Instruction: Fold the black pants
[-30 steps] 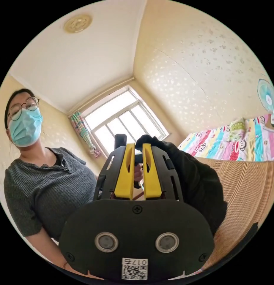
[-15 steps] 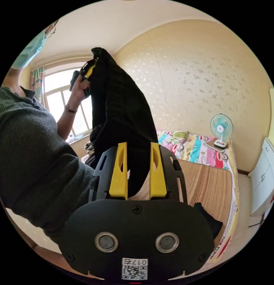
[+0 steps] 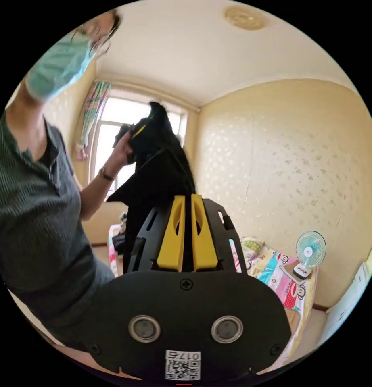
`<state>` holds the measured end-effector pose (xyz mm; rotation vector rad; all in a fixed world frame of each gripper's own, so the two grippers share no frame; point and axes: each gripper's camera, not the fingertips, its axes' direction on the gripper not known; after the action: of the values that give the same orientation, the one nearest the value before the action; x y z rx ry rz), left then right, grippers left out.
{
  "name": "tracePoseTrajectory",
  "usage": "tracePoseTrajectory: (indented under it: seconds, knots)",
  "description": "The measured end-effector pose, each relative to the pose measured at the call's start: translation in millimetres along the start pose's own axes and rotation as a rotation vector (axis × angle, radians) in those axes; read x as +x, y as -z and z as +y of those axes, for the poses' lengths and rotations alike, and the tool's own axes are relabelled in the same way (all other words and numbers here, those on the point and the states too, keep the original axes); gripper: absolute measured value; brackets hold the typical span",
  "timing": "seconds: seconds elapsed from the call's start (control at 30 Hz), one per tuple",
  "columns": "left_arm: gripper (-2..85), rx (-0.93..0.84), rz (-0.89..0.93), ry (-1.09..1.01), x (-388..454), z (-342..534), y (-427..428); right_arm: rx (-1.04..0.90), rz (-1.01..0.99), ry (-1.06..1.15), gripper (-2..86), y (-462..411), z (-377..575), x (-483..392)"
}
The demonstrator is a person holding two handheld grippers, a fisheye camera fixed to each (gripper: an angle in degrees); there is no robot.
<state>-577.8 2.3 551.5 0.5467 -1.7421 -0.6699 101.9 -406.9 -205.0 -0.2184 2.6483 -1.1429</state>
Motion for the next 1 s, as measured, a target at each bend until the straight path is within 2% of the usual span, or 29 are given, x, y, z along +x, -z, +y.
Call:
tracePoseTrajectory:
  seconds: [0.1, 0.17, 0.23, 0.33, 0.5, 0.63, 0.7, 0.73, 0.8, 0.83, 0.9, 0.93, 0.97, 1.0]
  knots:
    - [6.2, -0.147, -0.04, -0.03, -24, -19, 28, 0.192, 0.136, -0.118, 3.1, 39, -26, 55]
    - [5.4, -0.297, 0.015, -0.022, -46, -30, 47, 0.202, 0.213, -0.147, 2.9, 37, -37, 74]
    - [5.1, -0.314, -0.026, -0.059, -49, -30, 67, 0.279, 0.218, -0.174, 2.9, 37, -43, 81]
    - [5.1, -0.271, -0.137, -0.112, -38, -34, 102, 0.377, 0.188, -0.24, 2.8, 46, -53, 83]
    - [5.0, -0.08, -0.256, -0.175, -15, -61, 146, 0.475, 0.289, -0.236, 2.9, 90, -94, 80]
    - [4.9, 0.018, -0.342, -0.16, -43, -88, 158, 0.521, 0.285, -0.252, 2.9, 109, -106, 104]
    - [4.8, 0.07, -0.38, -0.165, -70, -90, 159, 0.532, 0.424, -0.205, 2.9, 101, -100, 114]
    - [4.8, 0.086, -0.404, -0.135, -97, -96, 154, 0.51, 0.474, -0.195, 2.9, 94, -102, 120]
    - [4.8, 0.047, -0.433, -0.069, -156, -117, 136, 0.329, 0.659, -0.166, 2.9, 43, -121, 175]
    - [4.9, -0.007, -0.46, -0.024, -208, -138, 117, 0.28, 0.687, -0.168, 2.8, 25, -126, 198]
    - [5.1, -0.095, -0.5, 0.061, -303, -173, 83, 0.103, 0.742, -0.197, 2.7, -63, -140, 318]
    - [5.9, -0.169, -0.527, 0.114, -377, -194, 56, 0.056, 0.743, -0.209, 2.6, -88, -140, 351]
    - [6.7, -0.284, -0.553, 0.181, -452, -205, 32, -0.064, 0.727, -0.243, 2.5, -136, -135, 418]
    - [7.1, -0.34, -0.575, 0.236, -486, -205, 25, -0.218, 0.741, -0.248, 2.0, -177, -119, 473]
